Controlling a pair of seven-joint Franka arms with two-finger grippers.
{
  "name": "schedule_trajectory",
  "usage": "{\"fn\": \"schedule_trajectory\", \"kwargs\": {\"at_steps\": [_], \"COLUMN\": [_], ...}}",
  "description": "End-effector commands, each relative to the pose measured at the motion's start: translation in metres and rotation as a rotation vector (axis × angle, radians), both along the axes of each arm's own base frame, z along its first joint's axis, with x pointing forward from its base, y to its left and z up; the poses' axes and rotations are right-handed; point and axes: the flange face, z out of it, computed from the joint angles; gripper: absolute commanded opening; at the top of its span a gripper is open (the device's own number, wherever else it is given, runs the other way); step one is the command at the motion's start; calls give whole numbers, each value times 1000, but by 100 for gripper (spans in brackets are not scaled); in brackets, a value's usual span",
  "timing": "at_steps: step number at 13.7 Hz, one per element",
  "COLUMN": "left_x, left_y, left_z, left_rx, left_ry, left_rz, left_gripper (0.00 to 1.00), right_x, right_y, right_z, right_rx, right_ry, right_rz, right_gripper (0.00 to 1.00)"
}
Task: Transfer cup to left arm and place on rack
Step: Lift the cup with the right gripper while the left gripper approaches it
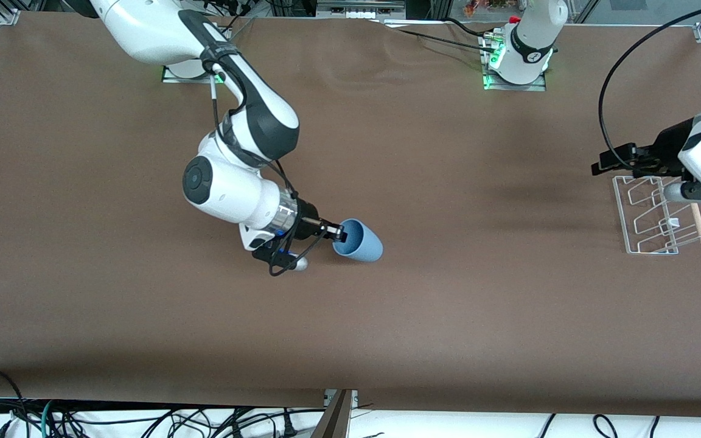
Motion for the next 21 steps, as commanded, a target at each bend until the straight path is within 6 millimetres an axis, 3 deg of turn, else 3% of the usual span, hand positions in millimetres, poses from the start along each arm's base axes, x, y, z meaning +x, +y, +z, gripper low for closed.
{"fn": "schedule_trajectory", "kwargs": {"at_steps": [1, 4, 8, 10, 11, 14, 16, 19, 21], "left_x": [18, 45, 79, 91, 98, 114, 112, 107, 102], "left_y": [-11, -28, -57, -91, -98, -128, -160, -190, -192], "left_z": [-20, -38, -86, -97, -104, -99, -107, -125, -136], "left_rx": [-178, -431, -700, -772, -808, -812, -856, -871, -878], "left_ry": [-25, -154, -402, -474, -504, -656, -712, -840, -850], "left_rz": [-102, -259, -559, -657, -649, -786, -862, -1038, -1079], "left_gripper": [100, 100, 100, 100, 100, 100, 100, 100, 100], "right_x": [-8, -18, -31, -35, -36, -42, -45, -46, -46], "right_y": [30, 58, 78, 86, 87, 94, 97, 98, 98], "right_z": [4, 6, 19, 26, 26, 28, 29, 32, 35], "right_rx": [95, 214, 247, 257, 257, 267, 273, 276, 277], "right_ry": [17, 55, 112, 132, 140, 166, 177, 187, 190], "right_rz": [-50, -116, -160, -181, -187, -197, -195, -206, -204], "right_gripper": [0, 0, 0, 0, 0, 0, 0, 0, 0]}}
